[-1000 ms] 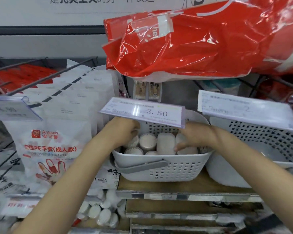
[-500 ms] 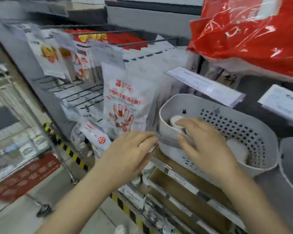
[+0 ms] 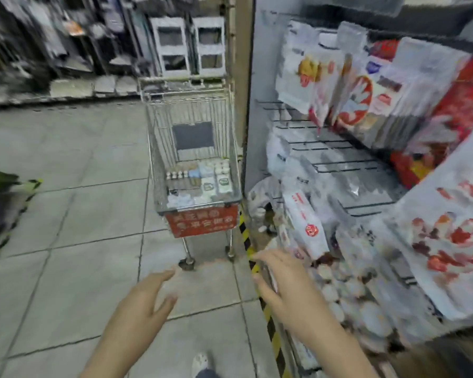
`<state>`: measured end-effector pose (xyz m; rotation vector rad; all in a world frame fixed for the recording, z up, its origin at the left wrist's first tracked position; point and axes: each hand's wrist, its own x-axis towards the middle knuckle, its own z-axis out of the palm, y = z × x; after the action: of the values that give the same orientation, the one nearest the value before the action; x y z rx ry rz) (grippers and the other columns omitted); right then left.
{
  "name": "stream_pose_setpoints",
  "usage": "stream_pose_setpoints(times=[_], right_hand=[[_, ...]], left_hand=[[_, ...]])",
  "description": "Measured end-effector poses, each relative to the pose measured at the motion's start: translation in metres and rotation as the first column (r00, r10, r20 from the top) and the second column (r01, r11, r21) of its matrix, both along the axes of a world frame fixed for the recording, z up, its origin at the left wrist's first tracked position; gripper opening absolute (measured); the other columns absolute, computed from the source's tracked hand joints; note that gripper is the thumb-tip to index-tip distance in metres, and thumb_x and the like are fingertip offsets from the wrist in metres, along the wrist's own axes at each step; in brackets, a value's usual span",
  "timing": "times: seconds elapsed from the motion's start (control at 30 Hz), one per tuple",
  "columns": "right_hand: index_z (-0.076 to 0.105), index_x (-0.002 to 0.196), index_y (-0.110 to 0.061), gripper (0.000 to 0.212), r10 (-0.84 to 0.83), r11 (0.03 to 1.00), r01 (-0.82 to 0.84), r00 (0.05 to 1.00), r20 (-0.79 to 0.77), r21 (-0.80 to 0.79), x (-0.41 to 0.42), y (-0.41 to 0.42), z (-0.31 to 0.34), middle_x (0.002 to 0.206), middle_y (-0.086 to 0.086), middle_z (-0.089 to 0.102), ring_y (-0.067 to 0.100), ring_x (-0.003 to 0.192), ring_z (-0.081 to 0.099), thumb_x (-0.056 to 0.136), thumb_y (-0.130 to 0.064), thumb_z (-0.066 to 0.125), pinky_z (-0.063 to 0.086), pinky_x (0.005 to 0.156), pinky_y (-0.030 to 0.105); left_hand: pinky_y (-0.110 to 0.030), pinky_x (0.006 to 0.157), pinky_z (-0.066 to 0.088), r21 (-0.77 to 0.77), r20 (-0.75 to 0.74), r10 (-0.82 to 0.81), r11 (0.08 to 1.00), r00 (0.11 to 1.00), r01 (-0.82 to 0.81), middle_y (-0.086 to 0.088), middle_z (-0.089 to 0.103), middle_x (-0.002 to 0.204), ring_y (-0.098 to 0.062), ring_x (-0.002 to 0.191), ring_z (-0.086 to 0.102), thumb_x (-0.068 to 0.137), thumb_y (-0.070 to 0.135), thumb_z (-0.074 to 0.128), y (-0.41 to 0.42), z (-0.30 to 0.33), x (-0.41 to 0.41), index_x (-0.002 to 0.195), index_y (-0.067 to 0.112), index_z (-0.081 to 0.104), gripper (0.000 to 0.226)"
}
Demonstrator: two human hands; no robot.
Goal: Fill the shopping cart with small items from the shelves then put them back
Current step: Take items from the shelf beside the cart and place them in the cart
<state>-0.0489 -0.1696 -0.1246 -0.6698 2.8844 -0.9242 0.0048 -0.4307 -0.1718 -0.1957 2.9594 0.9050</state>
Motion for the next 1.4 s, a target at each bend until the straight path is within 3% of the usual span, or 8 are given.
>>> stream_pose_setpoints(times=[0.17, 0.37, 0.53, 0.63, 0.9, 0.97, 1.17, 1.4], right_hand=[[0.052, 0.126, -0.029, 0.031, 0.050, 0.999, -0.048, 0.986, 0.158, -0.014, -0.060, -0.075, -0.032, 0.121, -0.017, 0.051, 0.005, 0.116, 0.047, 0.096, -0.033, 0.047, 0.039, 0.097, 0.024], [0.052, 0.126, -0.031, 0.029, -0.026, 0.999, 0.018, 0.960, 0.279, 0.031, -0.116, -0.101, -0.064, 0.121, -0.020, 0.050, -0.002, 0.115, 0.046, 0.097, -0.031, 0.048, 0.035, 0.091, 0.012], [0.054, 0.121, -0.035, 0.025, -0.122, 0.992, 0.111, 0.912, 0.391, 0.053, -0.158, -0.091, -0.086, 0.119, -0.023, 0.048, -0.007, 0.106, 0.046, 0.097, -0.029, 0.049, 0.033, 0.080, 0.001], [0.054, 0.123, -0.032, 0.027, -0.158, 0.987, 0.137, 0.886, 0.436, 0.080, -0.196, -0.085, -0.099, 0.124, -0.019, 0.051, -0.001, 0.115, 0.048, 0.097, -0.027, 0.051, 0.035, 0.089, 0.009], [0.054, 0.126, -0.029, 0.030, -0.220, 0.975, 0.175, 0.838, 0.499, 0.136, -0.314, -0.101, -0.112, 0.125, -0.015, 0.053, 0.003, 0.110, 0.051, 0.097, -0.026, 0.050, 0.042, 0.093, 0.021], [0.055, 0.126, -0.030, 0.032, -0.224, 0.973, 0.166, 0.837, 0.500, 0.158, -0.338, -0.114, -0.118, 0.124, -0.013, 0.055, 0.005, 0.110, 0.053, 0.095, -0.026, 0.050, 0.044, 0.094, 0.026], [0.055, 0.128, -0.021, 0.032, -0.270, 0.961, 0.187, 0.799, 0.538, 0.205, -0.396, -0.158, -0.140, 0.121, -0.003, 0.059, 0.011, 0.106, 0.056, 0.096, -0.022, 0.048, 0.042, 0.080, 0.022], [0.057, 0.121, -0.013, 0.029, -0.409, 0.906, 0.252, 0.726, 0.552, 0.340, -0.444, -0.184, -0.201, 0.118, 0.005, 0.059, 0.021, 0.103, 0.057, 0.095, -0.020, 0.048, 0.047, 0.083, 0.032]], left_hand=[[-0.031, 0.087, 0.044, -0.004, 0.051, 0.199, 0.980, 0.979, -0.199, 0.009, 0.058, 0.122, -0.010, 0.115, 0.054, 0.090, 0.032, 0.059, -0.092, 0.000, -0.029, 0.124, 0.030, 0.054, 0.035], [-0.024, 0.086, 0.039, -0.051, 0.077, 0.210, 0.977, 0.975, -0.206, 0.007, 0.058, 0.126, -0.011, 0.116, 0.053, 0.092, 0.029, 0.058, -0.142, -0.004, -0.103, 0.129, 0.021, 0.054, 0.038], [-0.022, 0.094, 0.037, -0.017, 0.085, 0.090, 0.996, 0.992, -0.089, 0.011, 0.053, 0.131, -0.008, 0.122, 0.049, 0.094, 0.031, 0.053, -0.133, -0.010, -0.181, 0.133, 0.023, 0.050, 0.039], [-0.018, 0.092, 0.035, -0.012, 0.080, 0.007, 1.000, 0.997, -0.006, 0.012, 0.052, 0.132, -0.009, 0.118, 0.050, 0.095, 0.031, 0.051, -0.118, -0.015, -0.233, 0.134, 0.024, 0.049, 0.039], [-0.025, 0.091, 0.041, -0.026, 0.167, -0.186, 0.981, 0.968, 0.193, 0.009, 0.055, 0.124, -0.010, 0.113, 0.050, 0.096, 0.030, 0.047, -0.103, -0.047, -0.347, 0.131, 0.026, 0.049, 0.035], [-0.027, 0.093, 0.041, -0.061, 0.220, -0.233, 0.966, 0.947, 0.252, 0.009, 0.055, 0.125, -0.011, 0.113, 0.051, 0.097, 0.032, 0.045, -0.111, -0.059, -0.369, 0.133, 0.026, 0.048, 0.037], [-0.027, 0.093, 0.042, -0.110, 0.386, -0.323, 0.914, 0.864, 0.391, 0.006, 0.054, 0.130, -0.016, 0.117, 0.051, 0.097, 0.035, 0.044, -0.155, -0.093, -0.436, 0.138, 0.027, 0.044, 0.042], [-0.030, 0.094, 0.043, -0.152, 0.536, -0.490, 0.745, 0.688, 0.649, 0.003, 0.053, 0.131, -0.017, 0.118, 0.051, 0.098, 0.035, 0.040, -0.177, -0.140, -0.521, 0.135, 0.024, 0.044, 0.039]])
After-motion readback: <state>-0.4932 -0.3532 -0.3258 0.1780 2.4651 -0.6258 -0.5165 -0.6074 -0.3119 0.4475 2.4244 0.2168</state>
